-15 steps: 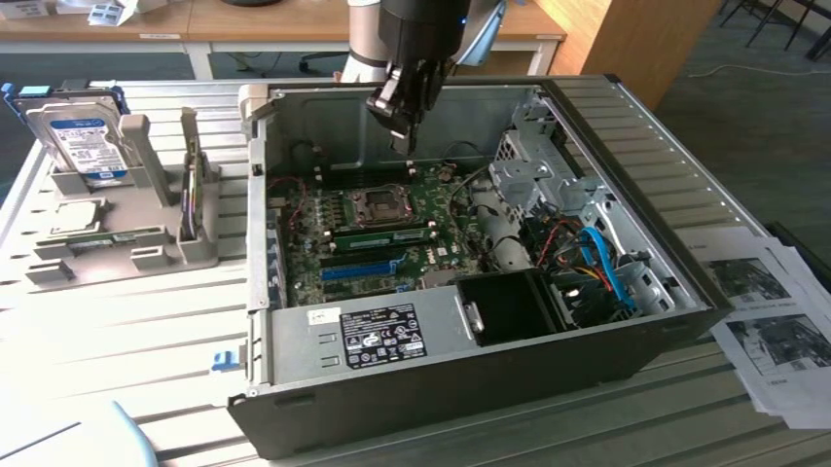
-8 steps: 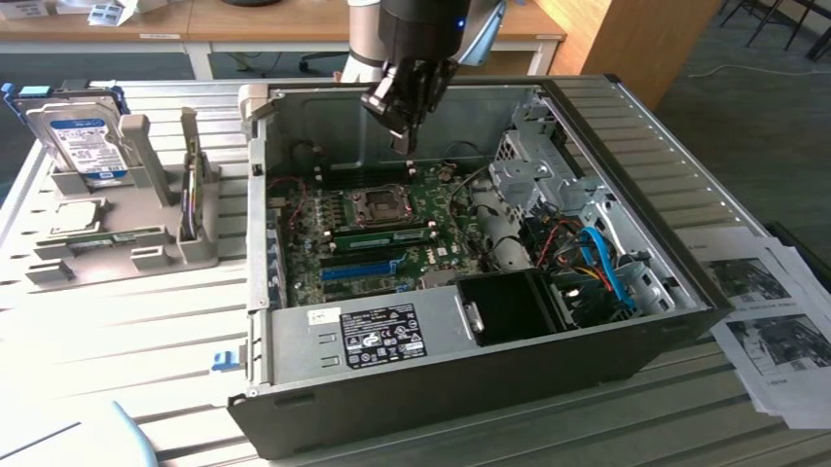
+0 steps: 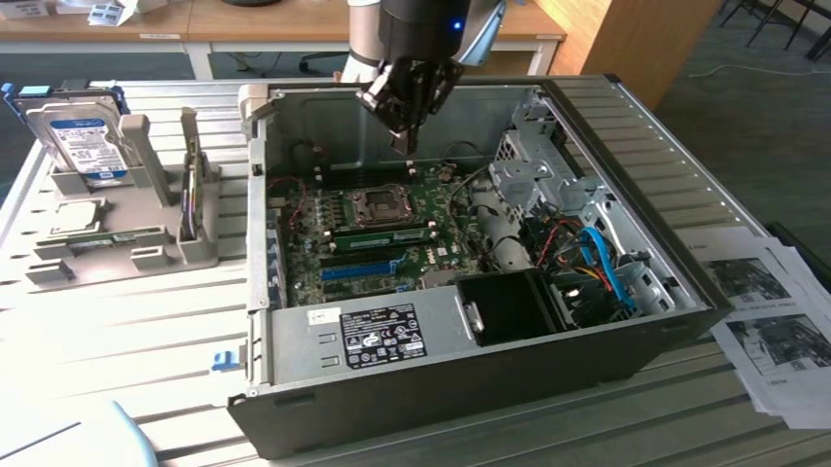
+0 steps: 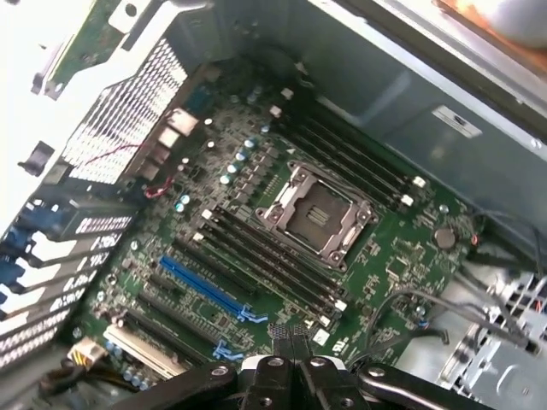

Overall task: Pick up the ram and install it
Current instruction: 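Press down the ram until it locks into place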

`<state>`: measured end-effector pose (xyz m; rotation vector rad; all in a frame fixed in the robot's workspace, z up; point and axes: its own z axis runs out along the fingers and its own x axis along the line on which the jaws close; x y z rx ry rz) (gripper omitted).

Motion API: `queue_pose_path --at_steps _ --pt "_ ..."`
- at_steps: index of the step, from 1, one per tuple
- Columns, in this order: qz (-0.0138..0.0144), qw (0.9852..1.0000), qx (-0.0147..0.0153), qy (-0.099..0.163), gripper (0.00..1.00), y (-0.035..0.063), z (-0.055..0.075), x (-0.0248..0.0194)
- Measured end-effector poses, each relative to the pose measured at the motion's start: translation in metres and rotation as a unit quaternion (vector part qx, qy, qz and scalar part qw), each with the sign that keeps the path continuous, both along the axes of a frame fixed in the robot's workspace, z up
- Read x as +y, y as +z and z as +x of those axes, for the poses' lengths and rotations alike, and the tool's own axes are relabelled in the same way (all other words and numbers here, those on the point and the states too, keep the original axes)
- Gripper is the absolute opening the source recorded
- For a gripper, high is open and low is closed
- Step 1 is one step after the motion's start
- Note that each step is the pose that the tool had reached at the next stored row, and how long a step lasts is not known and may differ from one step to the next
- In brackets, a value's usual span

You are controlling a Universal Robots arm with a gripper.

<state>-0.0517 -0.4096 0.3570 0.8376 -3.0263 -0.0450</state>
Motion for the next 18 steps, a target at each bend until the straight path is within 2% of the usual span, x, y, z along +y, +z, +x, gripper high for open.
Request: queue_pose_path --at_steps 5,9,14,18 --pt "0.0 0.9991 0.0 -0.042 0.09 -0.0002 0.0 0.0" --pt "0.0 0.9971 0.0 -0.076 0.09 -0.0003 0.0 0.0" --pt "0.0 0.9926 0.0 -0.122 0.09 -0.0006 0.0 0.0" --pt "0.0 0.9875 0.0 -0.158 0.09 -0.0008 0.0 0.0"
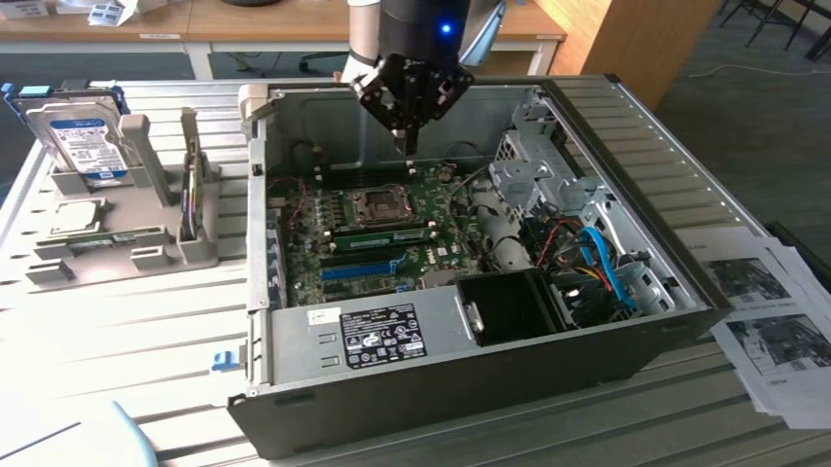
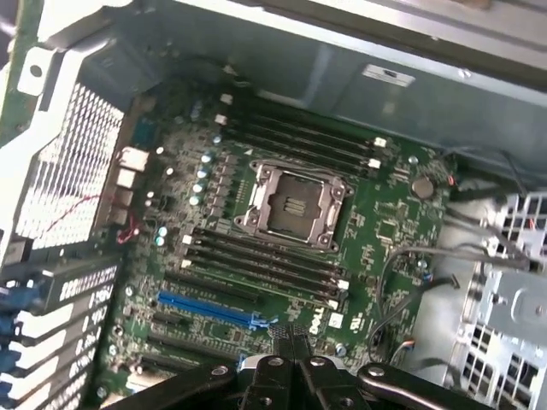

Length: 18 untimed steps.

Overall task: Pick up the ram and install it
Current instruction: 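Press down the ram until it locks into place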

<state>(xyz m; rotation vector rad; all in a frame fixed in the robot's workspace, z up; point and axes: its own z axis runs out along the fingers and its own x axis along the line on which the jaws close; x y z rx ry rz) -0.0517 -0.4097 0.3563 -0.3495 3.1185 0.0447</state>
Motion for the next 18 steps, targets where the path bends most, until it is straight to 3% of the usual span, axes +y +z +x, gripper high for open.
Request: queue_pose_path --at_steps 6,12,17,18 --pt "0.0 0.9986 0.0 -0.052 0.09 -0.0002 0.0 0.0" --pt "0.0 0.9948 0.0 -0.102 0.09 -0.0004 0.0 0.0" --pt "0.0001 0.9941 0.0 -0.109 0.09 -0.0004 -0.0001 0.0" --pt "-0.0004 0.994 0.0035 -0.109 0.09 -0.0004 0.0013 0.0"
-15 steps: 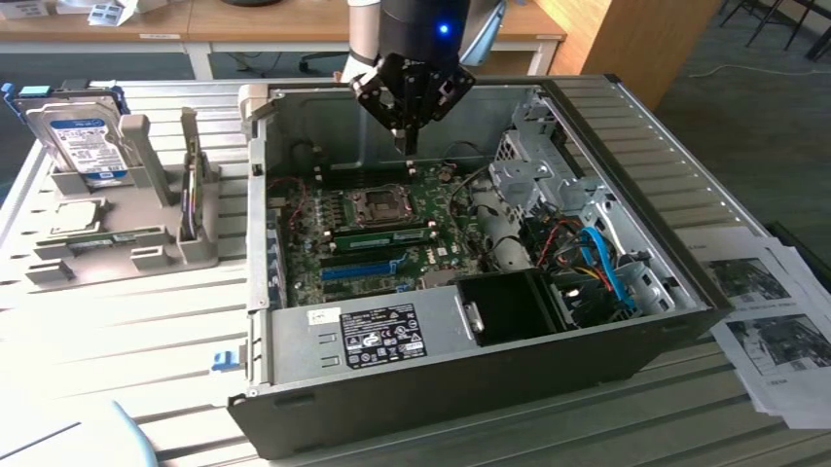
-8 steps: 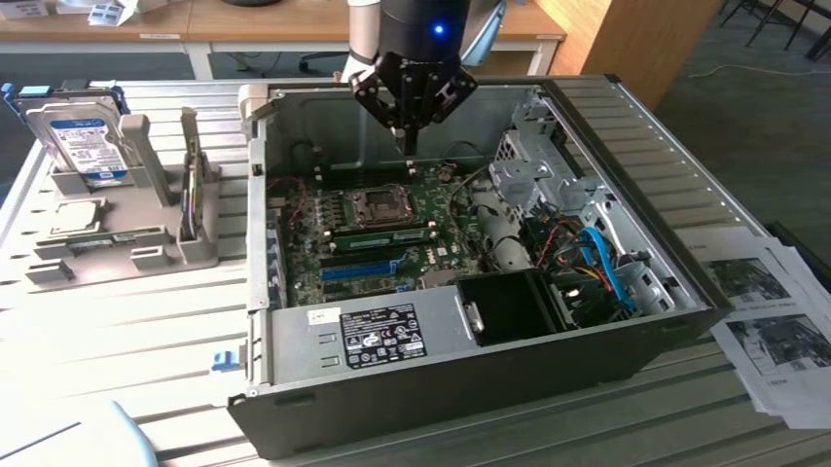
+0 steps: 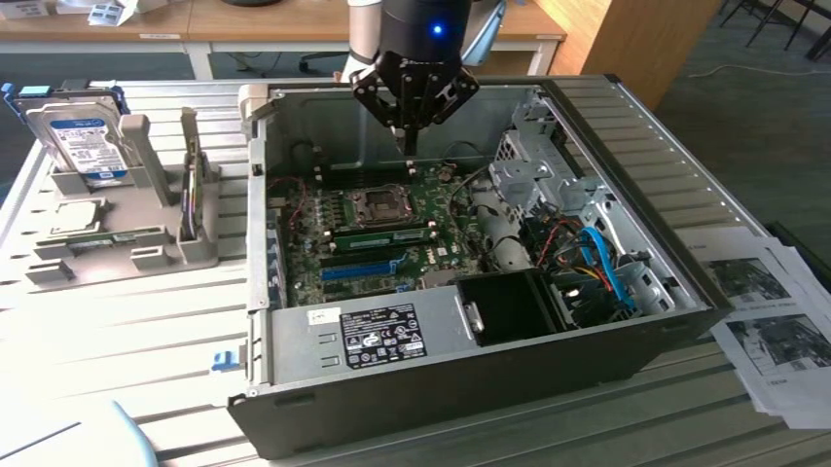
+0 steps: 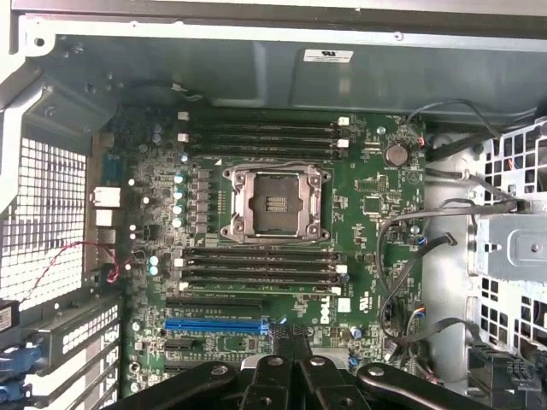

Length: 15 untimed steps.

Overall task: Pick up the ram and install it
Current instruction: 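Press down the ram until it locks into place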

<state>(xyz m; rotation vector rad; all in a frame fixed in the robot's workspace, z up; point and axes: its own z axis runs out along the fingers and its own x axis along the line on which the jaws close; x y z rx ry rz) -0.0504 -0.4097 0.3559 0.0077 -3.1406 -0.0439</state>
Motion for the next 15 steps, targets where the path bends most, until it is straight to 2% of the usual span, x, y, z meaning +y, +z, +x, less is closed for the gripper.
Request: queue_pose_path --at_steps 5,15 --pt "0.0 1.0 0.0 0.0 0.09 -0.0001 -0.001 0.0001" --pt "0.0001 1.0 0.0 0.0 0.09 -0.0003 -0.014 0.0001"
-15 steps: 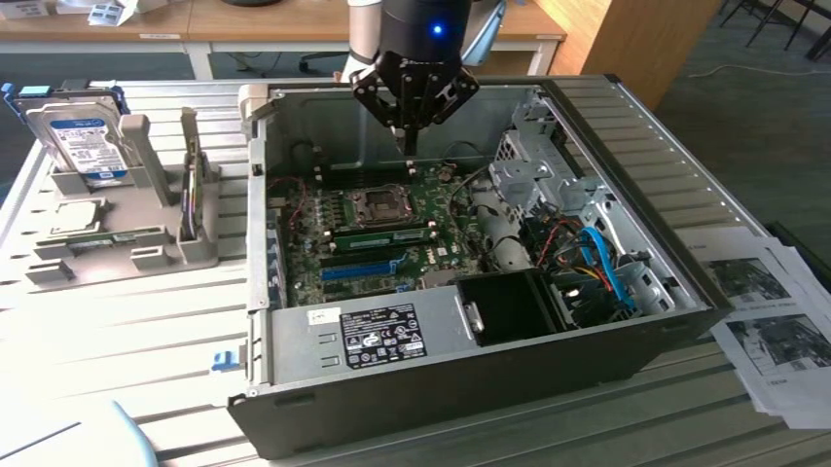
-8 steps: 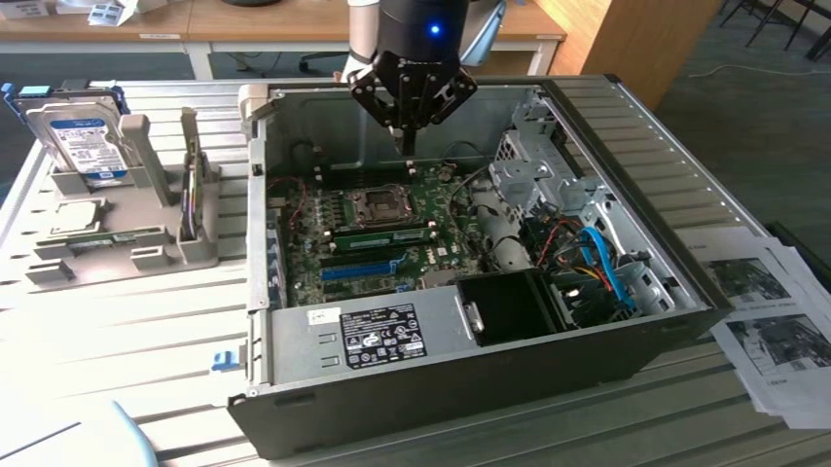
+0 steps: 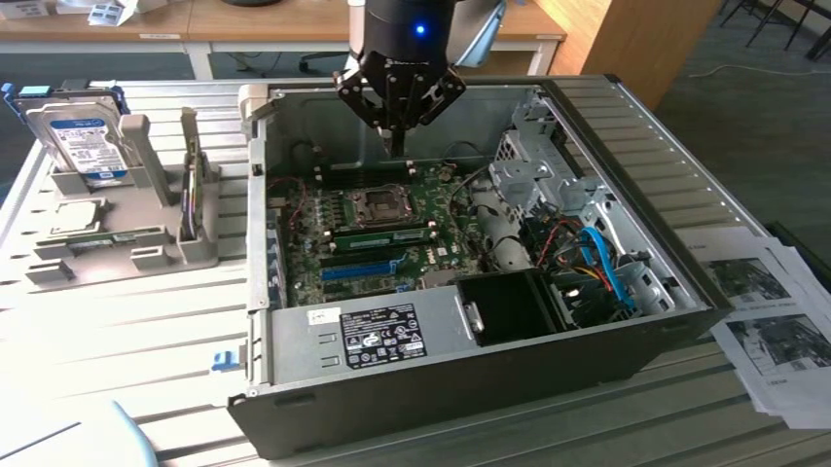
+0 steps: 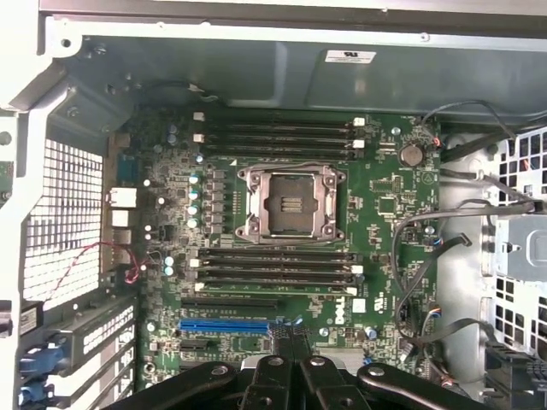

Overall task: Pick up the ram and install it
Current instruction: 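Press down the ram until it locks into place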

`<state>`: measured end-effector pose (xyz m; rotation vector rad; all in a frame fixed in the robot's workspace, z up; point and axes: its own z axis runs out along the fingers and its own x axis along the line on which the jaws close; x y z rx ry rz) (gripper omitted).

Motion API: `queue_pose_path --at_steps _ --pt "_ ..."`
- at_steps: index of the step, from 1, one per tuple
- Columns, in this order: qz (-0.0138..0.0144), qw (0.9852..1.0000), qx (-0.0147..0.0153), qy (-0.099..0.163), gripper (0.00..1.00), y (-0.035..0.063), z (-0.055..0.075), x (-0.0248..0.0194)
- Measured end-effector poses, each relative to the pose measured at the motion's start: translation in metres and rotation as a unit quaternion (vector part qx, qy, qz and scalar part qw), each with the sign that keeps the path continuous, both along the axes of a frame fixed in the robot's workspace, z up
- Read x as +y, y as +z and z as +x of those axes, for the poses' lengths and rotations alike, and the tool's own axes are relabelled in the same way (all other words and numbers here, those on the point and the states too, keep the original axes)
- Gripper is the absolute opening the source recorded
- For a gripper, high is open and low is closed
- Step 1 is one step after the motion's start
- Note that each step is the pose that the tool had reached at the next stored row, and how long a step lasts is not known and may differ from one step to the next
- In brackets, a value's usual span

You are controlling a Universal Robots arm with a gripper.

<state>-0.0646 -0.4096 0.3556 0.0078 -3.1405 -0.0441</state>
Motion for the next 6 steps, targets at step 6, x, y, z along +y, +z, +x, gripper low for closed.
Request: queue_pose_path --at_steps 6 --pt "0.0 1.0 0.0 0.0 0.09 0.0 0.0 0.0"
